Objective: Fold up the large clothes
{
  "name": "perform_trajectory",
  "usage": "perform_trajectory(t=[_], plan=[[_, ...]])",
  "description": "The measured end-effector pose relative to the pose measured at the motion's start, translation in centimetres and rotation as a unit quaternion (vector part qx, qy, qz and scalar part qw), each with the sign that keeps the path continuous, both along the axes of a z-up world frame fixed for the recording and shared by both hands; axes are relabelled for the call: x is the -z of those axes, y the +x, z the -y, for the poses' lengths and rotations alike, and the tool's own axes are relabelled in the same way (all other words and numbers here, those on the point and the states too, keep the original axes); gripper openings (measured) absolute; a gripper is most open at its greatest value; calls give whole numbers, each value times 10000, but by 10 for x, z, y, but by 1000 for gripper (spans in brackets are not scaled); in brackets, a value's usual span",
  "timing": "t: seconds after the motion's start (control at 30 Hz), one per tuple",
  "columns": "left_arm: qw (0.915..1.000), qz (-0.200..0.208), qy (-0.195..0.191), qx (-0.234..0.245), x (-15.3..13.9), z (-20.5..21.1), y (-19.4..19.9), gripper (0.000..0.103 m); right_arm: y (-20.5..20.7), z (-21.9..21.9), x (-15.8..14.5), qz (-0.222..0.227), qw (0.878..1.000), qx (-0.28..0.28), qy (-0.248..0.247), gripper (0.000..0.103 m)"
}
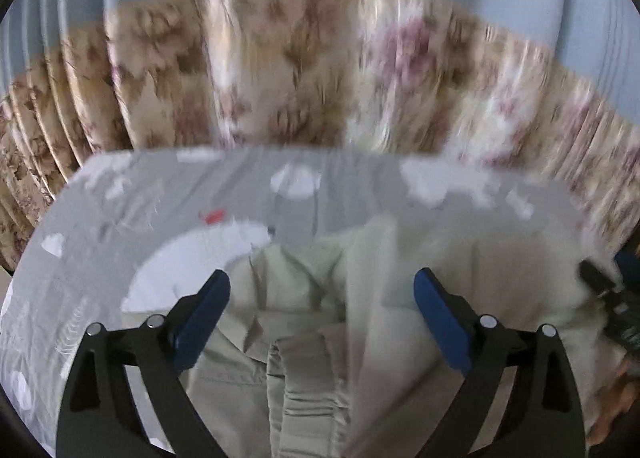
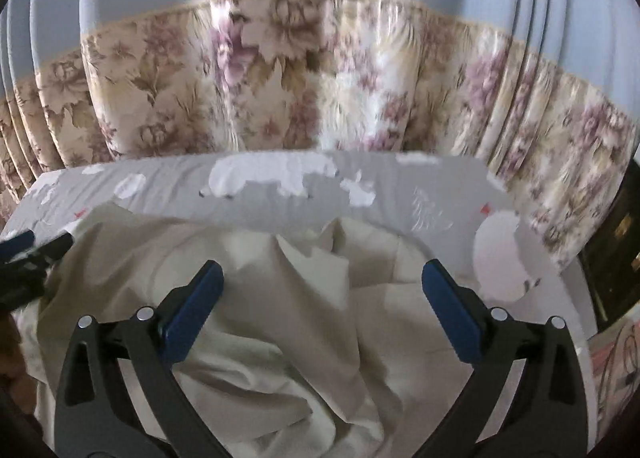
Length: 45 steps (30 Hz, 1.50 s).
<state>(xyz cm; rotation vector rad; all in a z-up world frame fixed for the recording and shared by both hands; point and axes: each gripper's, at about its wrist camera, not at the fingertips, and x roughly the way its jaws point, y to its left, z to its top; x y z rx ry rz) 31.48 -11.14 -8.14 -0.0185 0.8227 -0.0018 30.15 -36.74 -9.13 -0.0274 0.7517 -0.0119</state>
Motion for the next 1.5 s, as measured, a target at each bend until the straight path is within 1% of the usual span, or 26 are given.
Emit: perform_trajectory(t=[0.03,0.1,0.13,0.17,0.23,0.3,0.33,0.4,0.43,0.5,0.57,0.63,0.7,0.8,0.87,0.9,0.97,1.0,1.1,1.13,1.2,1.23,1.3,1.37,1.43,1.5], plan=[[9998,-133,111,37,10,1,2,94,6,0,12,-226,9997,-58,-74,100],[9979,-392,514,46,37,0,11,95,18,-1,33,-495,9985,-96,-200,100],[9975,-434,550,29,43,-2,12,96,25,-3,41,-582,9977,-106,-321,100],[9972,-448,606,5,47,-2,13,98,30,-3,48,-638,9973,-97,-357,100],[9968,-393,701,-14,47,0,11,99,37,-3,57,-713,9966,-78,-413,100],[9979,-270,588,-12,42,-2,5,98,35,-1,55,-665,9969,-62,-407,100],[9986,-208,477,14,38,-5,-1,98,30,-1,50,-593,9973,-62,-438,100],[9997,-22,235,72,22,-13,-19,97,7,0,32,-256,9981,-129,-546,100],[9998,89,121,120,13,-16,-30,97,-13,1,19,-48,9987,-243,-444,100],[9988,355,-109,306,-5,-21,-63,97,-41,4,9,67,9988,-415,-239,100],[9976,379,-166,548,-11,-18,-85,97,-70,3,4,127,9979,-615,-133,100],[9969,338,-32,713,-10,-9,-102,97,-94,0,6,136,9967,-775,-219,100],[9969,222,123,748,-4,2,-112,97,-105,-5,16,25,9955,-899,-283,100],[9960,9,455,763,16,19,-106,97,-98,-18,43,-337,9933,-917,-611,100],[9949,-212,696,694,35,24,-97,97,-92,-19,54,-473,9937,-915,-434,100],[9950,-263,689,673,40,23,-96,97,-91,-19,55,-470,9939,-904,-421,100],[9962,-146,502,692,33,17,-103,97,-98,-19,46,-398,9936,-963,-435,100],[9966,4,398,716,23,11,-114,97,-109,-15,34,-252,9943,-982,-331,100],[9962,203,131,838,0,-16,-154,97,-153,5,2,160,9920,-1250,26,100],[9960,283,175,831,-6,-25,-168,97,-169,15,-6,240,9912,-1301,98,100],[9954,567,335,698,-17,-54,-219,97,-208,43,-16,388,9881,-1431,410,100],[9951,660,390,626,-19,-69,-244,97,-234,61,-18,430,9850,-1551,626,99],[9946,806,286,581,-19,-95,-286,97,-274,86,-16,499,9841,-1547,717,93],[9964,781,91,324,-11,-126,-336,97,-311,112,-6,487,9871,-1368,681,86],[9978,647,-117,115,2,-143,-372,97,-350,131,8,514,9906,-1171,482,82],[9974,591,-369,-195,19,-158,-422,97,-381,142,19,566,9914,-1124,355,81]])
